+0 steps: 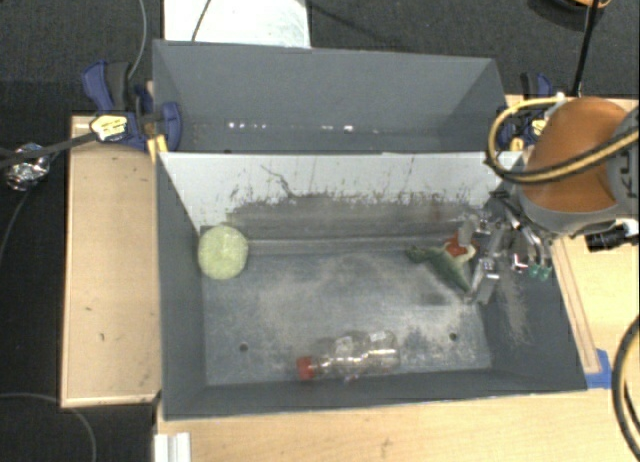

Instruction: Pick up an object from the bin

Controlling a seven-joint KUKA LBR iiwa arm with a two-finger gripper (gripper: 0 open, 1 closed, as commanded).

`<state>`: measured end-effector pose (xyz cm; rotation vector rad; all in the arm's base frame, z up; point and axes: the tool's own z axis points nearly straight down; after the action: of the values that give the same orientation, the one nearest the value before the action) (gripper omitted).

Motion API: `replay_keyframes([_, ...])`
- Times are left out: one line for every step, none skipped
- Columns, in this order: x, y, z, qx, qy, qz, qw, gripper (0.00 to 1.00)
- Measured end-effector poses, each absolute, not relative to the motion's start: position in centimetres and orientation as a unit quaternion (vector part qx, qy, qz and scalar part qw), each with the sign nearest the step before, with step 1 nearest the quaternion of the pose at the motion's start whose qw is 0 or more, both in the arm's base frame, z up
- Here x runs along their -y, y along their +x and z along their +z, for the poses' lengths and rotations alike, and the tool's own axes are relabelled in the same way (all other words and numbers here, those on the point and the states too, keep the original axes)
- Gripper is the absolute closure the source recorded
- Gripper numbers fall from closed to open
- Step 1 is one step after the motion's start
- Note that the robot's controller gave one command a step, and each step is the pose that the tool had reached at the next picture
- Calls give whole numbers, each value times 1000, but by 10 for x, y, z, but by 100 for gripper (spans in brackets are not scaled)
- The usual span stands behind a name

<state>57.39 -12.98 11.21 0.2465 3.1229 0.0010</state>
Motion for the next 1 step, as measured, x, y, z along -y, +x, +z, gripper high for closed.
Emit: replay_keyframes([130, 568, 83, -974, 225, 0, 7, 0])
